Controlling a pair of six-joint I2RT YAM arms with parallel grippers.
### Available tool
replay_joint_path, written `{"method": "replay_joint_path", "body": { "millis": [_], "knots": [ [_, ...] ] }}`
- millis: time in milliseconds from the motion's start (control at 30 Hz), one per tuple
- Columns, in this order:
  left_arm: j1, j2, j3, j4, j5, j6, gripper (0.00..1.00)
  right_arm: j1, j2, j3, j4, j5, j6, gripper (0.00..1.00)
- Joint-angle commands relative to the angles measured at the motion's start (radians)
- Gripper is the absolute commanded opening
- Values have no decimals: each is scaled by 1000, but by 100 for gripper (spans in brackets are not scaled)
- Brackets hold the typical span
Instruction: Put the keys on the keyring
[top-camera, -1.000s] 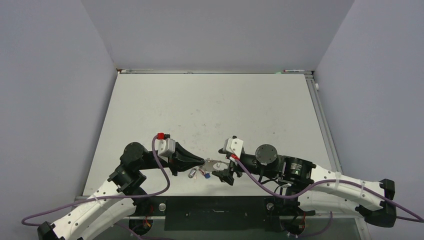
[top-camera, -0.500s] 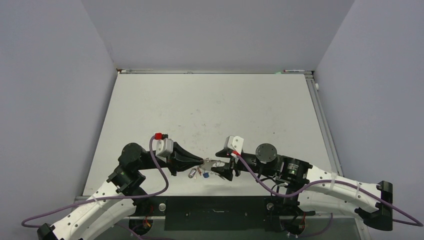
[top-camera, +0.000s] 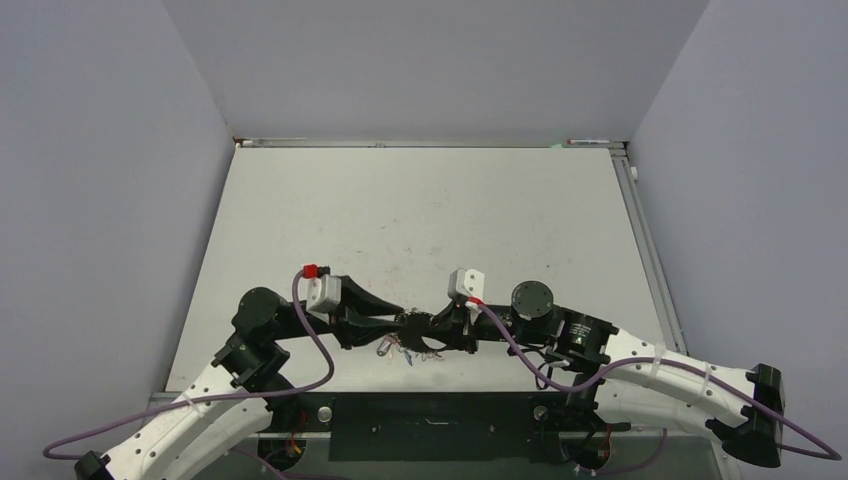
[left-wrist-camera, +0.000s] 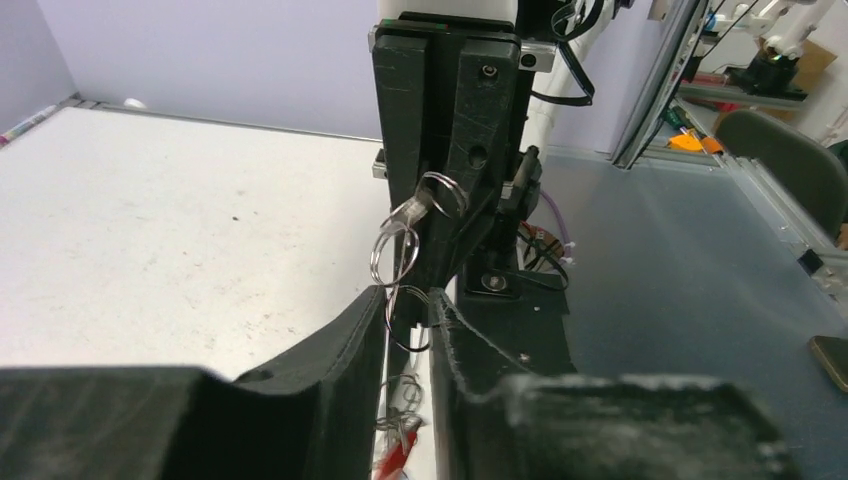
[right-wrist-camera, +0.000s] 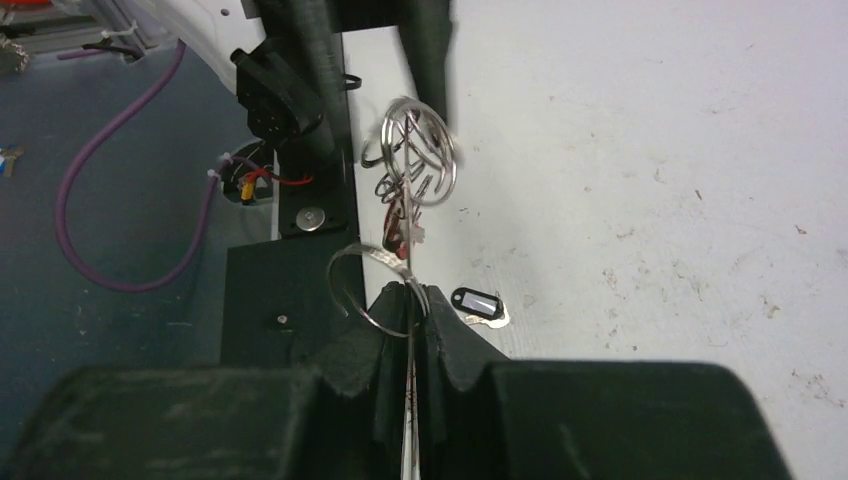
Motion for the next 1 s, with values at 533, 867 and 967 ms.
{"method": "replay_joint_path", "body": {
  "millis": [533, 867, 967],
  "knots": [
    [6, -286, -159, 215, -528, -113, 66, -8, -69, 179, -55, 469, 248, 5],
    [-248, -72, -196, 344, -725, 117, 46, -7, -44, 304, -153, 662, 272, 5],
    [-332, -17, -224, 423, -708, 205, 45, -7, -36, 348, -186, 662, 265, 5]
  ]
}}
